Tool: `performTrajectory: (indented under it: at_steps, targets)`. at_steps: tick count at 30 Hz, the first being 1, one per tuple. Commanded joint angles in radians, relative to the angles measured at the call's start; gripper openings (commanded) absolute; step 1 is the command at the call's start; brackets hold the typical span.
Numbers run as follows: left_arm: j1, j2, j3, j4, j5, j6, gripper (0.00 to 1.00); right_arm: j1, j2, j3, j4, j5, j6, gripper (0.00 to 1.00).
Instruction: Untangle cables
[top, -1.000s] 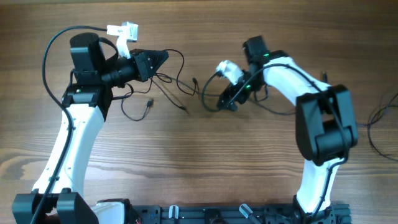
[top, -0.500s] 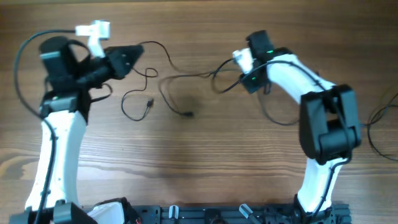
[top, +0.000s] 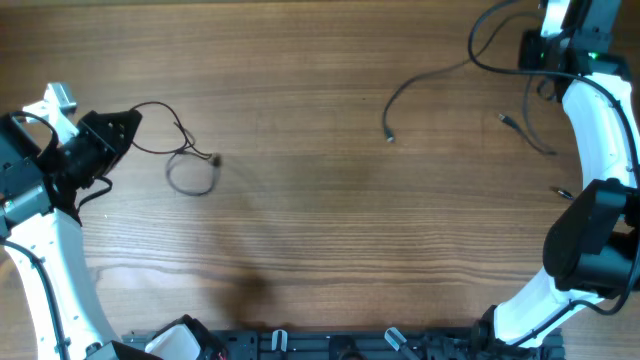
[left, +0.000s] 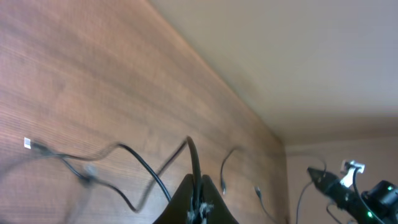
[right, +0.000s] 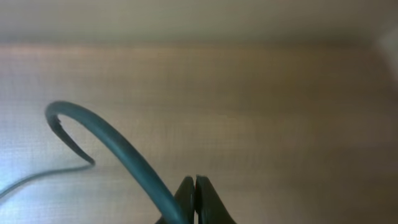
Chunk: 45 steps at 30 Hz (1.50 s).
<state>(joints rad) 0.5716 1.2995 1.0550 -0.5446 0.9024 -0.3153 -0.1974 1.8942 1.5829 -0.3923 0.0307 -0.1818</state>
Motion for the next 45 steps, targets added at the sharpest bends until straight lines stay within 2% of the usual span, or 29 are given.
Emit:
performTrajectory:
  at_steps: [1,5,9,14,20,23,27,29,32,36,37,39,45]
  targets:
    - [-0.010,-0.005,0.004,-0.068,-0.014,0.021,0.04,-0.005,-0.020,0.074,0.163,0.008,-0.084,0.04]
    - [-0.022,-0.005,0.004,-0.132,-0.041,0.021,0.04,-0.038,-0.019,0.085,0.407,0.110,-0.188,0.04]
    - [-0.032,-0.005,0.004,-0.165,-0.048,0.020,0.04,-0.125,-0.001,0.085,0.568,0.114,-0.337,0.04]
    - [-0.056,-0.005,0.004,-0.167,-0.048,0.020,0.04,-0.237,0.053,0.085,0.684,-0.045,-0.376,0.04]
    - [-0.091,-0.005,0.004,-0.167,-0.048,0.020,0.04,-0.289,0.176,0.085,0.766,-0.092,-0.205,0.04]
    - [-0.114,-0.005,0.004,-0.167,-0.048,0.019,0.04,-0.289,0.259,0.085,0.752,-0.119,-0.128,0.04]
    - [-0.162,-0.005,0.004,-0.167,-0.048,0.016,0.04,-0.270,0.366,0.085,0.706,-0.124,0.074,0.04]
    - [-0.190,-0.005,0.004,-0.167,-0.048,0.016,0.04,-0.257,0.403,0.085,0.681,-0.166,0.118,0.04]
    - [-0.232,-0.005,0.004,-0.167,-0.072,0.016,0.04,-0.224,0.439,0.085,0.614,-0.230,0.141,0.25]
    - [-0.283,-0.005,0.004,-0.167,-0.150,0.016,0.04,-0.163,0.422,0.085,0.526,-0.248,0.140,0.68]
    - [-0.294,-0.005,0.004,-0.166,-0.154,0.016,0.04,-0.149,0.403,0.085,0.499,-0.259,0.141,0.74]
    - [-0.319,-0.005,0.004,-0.161,-0.153,0.015,0.04,-0.122,0.352,0.085,0.402,-0.278,0.192,1.00]
    - [-0.451,-0.003,0.004,-0.100,-0.153,-0.040,0.04,-0.074,0.204,0.085,-0.089,-0.275,0.516,1.00]
